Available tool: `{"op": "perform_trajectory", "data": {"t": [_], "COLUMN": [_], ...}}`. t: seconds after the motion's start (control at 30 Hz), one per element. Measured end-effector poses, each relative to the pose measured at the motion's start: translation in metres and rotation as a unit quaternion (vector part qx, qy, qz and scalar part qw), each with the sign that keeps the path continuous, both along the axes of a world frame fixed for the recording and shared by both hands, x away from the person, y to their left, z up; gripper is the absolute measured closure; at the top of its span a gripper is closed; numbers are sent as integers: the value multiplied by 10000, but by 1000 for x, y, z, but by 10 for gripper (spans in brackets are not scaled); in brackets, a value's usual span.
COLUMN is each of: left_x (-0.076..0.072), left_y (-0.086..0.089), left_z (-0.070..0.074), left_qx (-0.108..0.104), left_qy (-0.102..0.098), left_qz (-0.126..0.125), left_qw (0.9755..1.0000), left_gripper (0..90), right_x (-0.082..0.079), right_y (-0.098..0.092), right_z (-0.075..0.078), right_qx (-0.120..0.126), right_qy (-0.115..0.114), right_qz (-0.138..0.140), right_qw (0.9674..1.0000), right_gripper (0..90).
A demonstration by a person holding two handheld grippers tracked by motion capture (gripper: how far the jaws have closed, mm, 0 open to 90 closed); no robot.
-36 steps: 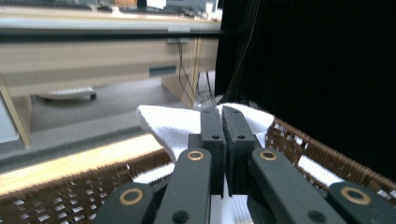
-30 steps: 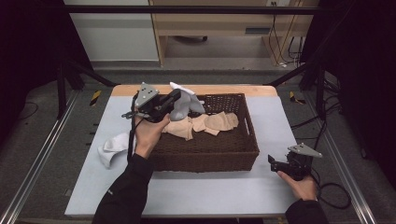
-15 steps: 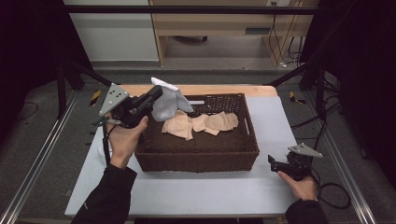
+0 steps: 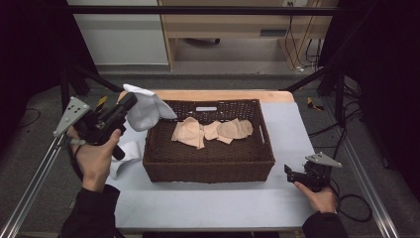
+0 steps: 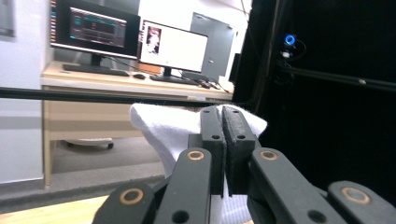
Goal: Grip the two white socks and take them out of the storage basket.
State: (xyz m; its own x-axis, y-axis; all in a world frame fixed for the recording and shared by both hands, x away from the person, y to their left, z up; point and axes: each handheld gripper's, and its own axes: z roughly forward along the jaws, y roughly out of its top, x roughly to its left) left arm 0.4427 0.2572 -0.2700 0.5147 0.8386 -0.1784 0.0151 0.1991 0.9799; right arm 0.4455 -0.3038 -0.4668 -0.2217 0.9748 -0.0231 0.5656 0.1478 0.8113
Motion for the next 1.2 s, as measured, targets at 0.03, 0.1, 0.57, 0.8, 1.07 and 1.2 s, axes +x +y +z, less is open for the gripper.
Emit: {"op": "perform_trajectory", "data": {"t": [0.03, 0.1, 0.57, 0.8, 1.07, 1.2], "left_x": [-3, -7, -21, -18, -16, -9], "left_y": [10, 22, 75, 86, 87, 80], "left_z": [-2, -6, -49, -77, -105, -124], "left_qx": [-48, -88, -143, -5, 151, 380], "left_qy": [16, 39, 451, 861, 1368, 1769], "left_qz": [94, 201, 791, 985, 1060, 1002], "left_qw": [9999, 9998, 9957, 9914, 9848, 9784], "left_gripper": [874, 873, 873, 873, 873, 871], "right_x": [0, 0, 0, 0, -2, -3], "right_y": [0, 0, 0, 0, 0, -1], "right_z": [0, 0, 0, 0, 1, 1], "right_qx": [-7, -22, -14, -17, 8, 13], "right_qy": [4, 12, 12, 7, -35, -51], "right_qz": [1, -3, -7, -10, 9, 11], "right_qw": [10000, 10000, 10000, 10000, 10000, 10000], "right_gripper": [86, 86, 86, 86, 86, 86]}}
